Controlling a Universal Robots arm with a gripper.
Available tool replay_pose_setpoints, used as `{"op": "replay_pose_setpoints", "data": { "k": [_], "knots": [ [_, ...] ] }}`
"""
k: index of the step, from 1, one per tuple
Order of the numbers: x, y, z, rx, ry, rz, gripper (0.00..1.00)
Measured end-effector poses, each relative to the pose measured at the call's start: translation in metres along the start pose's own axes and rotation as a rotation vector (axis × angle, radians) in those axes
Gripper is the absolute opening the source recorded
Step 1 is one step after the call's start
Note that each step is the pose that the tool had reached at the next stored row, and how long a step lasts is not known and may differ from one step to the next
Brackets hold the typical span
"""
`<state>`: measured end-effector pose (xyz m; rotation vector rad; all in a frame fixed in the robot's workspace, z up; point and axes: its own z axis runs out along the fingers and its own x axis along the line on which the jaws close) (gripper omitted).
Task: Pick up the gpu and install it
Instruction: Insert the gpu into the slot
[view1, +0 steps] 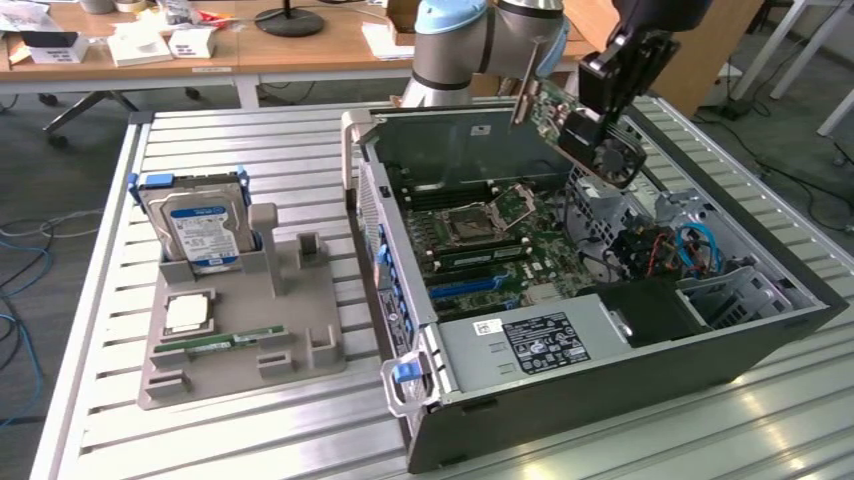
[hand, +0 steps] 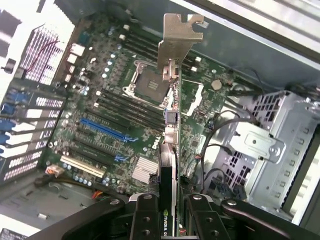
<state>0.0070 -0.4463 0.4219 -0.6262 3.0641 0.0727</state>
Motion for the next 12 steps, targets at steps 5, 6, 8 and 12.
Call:
{"op": "replay_pose_setpoints", "data": {
  "k": [5, 6, 8, 12],
  "knots": [
    [0.0000, 0.0000, 0.0003, -0.0020, 0.0039, -0.091, 0.26],
    [0.0000, 0.0000, 0.0003, -0.0024, 0.0047, -0.109, 0.26],
    [0.0000, 0.0000, 0.0004, -0.0032, 0.0062, -0.145, 0.26],
    [0.0000, 0.0000, 0.0006, -0.0049, 0.0093, -0.218, 0.26]
  ]
}}
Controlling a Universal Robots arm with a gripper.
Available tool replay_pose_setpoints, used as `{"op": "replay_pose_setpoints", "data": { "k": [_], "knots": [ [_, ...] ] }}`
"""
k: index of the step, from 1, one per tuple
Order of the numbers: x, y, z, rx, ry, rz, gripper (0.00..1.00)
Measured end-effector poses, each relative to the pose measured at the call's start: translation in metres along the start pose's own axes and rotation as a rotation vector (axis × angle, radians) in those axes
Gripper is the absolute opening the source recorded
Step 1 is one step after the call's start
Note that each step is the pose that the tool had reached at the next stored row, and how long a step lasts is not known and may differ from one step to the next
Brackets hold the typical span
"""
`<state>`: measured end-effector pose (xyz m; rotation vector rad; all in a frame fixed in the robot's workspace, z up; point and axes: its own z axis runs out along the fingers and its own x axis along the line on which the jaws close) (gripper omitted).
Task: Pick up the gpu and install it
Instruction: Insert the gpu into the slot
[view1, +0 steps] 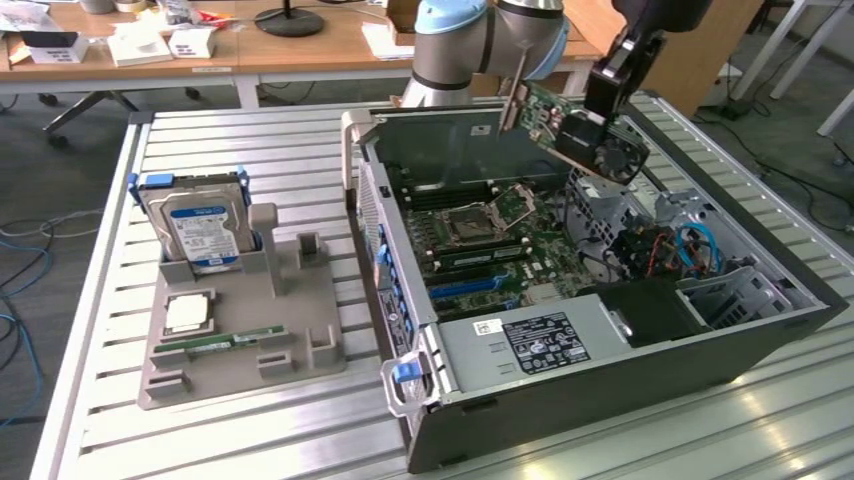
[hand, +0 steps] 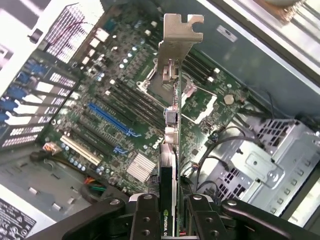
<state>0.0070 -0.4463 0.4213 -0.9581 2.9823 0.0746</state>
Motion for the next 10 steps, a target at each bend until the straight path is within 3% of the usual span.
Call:
{"op": "replay_pose_setpoints", "data": {
  "k": [10],
  "knots": [
    [0.0000, 0.0000, 0.0005, -0.0041, 0.0078, -0.182, 0.26]
  ]
}}
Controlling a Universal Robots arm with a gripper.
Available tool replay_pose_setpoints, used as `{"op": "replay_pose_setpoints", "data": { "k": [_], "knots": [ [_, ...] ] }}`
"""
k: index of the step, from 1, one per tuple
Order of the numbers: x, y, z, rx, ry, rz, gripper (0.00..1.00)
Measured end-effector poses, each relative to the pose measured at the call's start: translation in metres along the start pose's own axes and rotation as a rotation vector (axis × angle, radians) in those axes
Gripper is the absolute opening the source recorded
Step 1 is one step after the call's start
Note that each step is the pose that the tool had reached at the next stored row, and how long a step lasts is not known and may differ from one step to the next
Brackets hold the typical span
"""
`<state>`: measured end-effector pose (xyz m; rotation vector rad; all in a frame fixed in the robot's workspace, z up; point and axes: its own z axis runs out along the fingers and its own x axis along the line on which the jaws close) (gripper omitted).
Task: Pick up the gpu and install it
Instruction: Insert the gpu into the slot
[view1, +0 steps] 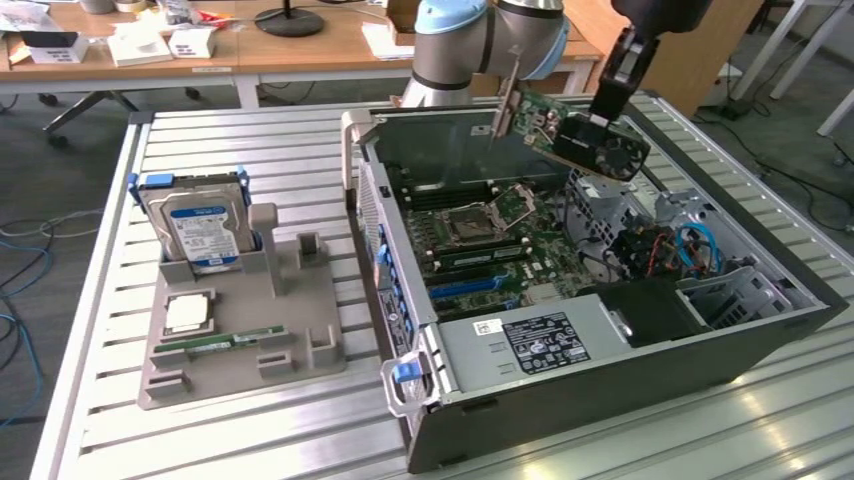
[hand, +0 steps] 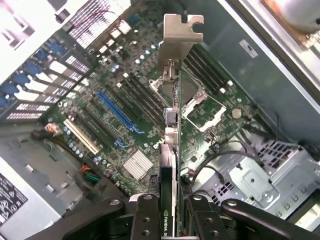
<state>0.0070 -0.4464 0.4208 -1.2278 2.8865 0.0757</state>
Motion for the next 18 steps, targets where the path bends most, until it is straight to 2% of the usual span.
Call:
{"op": "replay_pose_setpoints", "data": {
  "k": [18],
  "knots": [
    [0.0000, 0.0000, 0.0010, -0.0073, 0.0140, -0.326, 0.26]
  ]
}}
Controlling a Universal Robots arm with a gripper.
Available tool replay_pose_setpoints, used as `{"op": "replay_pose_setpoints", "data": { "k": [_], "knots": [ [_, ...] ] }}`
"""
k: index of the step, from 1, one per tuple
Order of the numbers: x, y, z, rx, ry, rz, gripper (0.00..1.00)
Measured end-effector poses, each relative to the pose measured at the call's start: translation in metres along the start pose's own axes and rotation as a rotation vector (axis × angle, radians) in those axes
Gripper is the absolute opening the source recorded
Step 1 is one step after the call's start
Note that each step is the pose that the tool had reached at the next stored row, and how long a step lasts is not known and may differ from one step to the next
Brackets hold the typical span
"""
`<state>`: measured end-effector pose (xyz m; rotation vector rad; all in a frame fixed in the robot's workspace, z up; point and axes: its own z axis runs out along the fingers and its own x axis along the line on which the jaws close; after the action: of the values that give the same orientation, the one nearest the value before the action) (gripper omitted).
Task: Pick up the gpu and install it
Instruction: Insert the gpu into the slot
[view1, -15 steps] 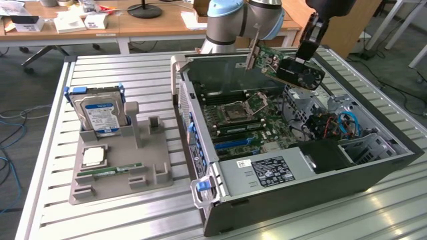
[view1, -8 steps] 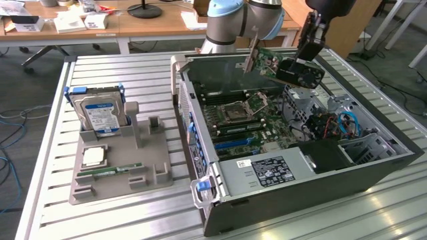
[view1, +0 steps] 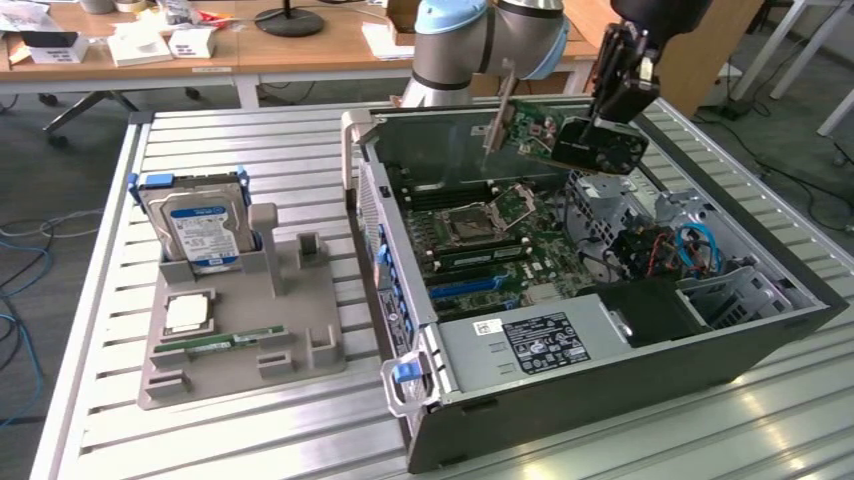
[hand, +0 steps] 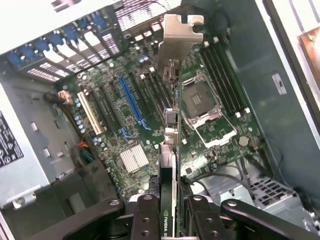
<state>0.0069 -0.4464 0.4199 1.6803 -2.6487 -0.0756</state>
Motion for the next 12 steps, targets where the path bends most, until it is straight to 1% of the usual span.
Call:
{"op": "replay_pose_setpoints", "data": {
  "k": [12],
  "knots": [
    [0.0000, 0.0000, 0.0006, -0.0049, 0.0093, -0.218, 0.26]
  ]
}}
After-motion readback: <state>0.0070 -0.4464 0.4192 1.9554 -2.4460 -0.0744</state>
